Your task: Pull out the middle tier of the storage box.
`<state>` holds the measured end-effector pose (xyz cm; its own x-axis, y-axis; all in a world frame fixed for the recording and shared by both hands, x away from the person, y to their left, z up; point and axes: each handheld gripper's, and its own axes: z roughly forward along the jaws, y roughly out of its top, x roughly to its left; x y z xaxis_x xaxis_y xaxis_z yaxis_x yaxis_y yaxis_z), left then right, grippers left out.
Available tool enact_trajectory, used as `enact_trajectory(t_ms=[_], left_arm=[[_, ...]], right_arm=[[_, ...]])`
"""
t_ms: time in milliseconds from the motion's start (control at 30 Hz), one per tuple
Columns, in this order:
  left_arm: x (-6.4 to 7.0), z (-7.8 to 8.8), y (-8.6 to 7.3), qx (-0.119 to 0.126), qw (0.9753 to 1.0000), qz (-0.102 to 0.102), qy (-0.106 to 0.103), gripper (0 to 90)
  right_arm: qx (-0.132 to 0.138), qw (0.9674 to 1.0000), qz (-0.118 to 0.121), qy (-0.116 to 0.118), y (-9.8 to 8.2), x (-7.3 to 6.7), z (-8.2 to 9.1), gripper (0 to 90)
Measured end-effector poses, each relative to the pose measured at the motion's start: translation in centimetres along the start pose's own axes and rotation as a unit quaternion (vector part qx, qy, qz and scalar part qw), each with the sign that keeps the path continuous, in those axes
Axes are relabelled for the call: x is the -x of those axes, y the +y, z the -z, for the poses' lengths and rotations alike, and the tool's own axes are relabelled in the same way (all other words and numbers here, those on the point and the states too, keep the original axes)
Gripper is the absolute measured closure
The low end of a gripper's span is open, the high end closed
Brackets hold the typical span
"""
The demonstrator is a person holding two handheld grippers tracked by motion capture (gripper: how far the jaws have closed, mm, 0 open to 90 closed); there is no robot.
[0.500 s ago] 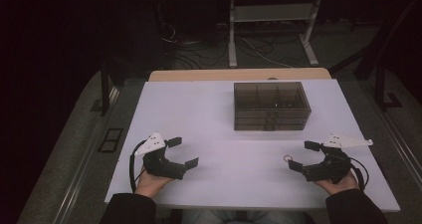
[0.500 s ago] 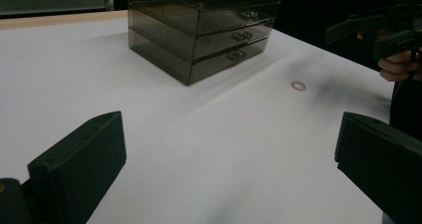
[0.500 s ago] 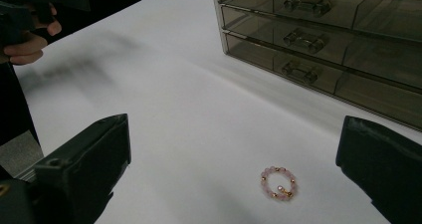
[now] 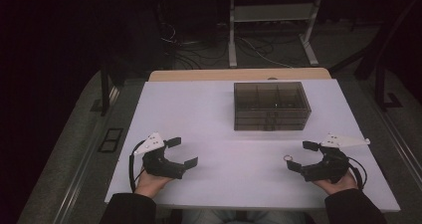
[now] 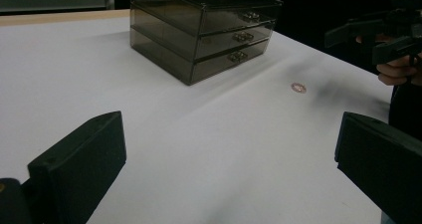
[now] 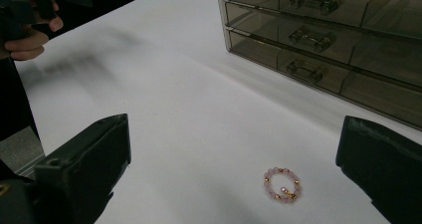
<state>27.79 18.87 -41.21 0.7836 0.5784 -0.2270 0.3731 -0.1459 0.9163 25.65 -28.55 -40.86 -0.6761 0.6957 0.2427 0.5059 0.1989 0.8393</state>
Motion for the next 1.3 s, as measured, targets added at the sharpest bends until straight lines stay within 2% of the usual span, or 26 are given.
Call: enact_trajectory(t_ms=[467,1300], left_arm=[[0.0,-0.1,-0.1,-0.004,1.0000,-0.002,0.001,0.0],[0.2,-0.4,-0.1,-0.013,0.9999,-0.006,0.003,0.0]], right_arm=[[-0.005,1.0000,0.001,0.006,0.1,-0.1,0.0,0.2],[-0.039,0.9990,-0.002,0.023,1.8,-0.7,-0.1,0.2]])
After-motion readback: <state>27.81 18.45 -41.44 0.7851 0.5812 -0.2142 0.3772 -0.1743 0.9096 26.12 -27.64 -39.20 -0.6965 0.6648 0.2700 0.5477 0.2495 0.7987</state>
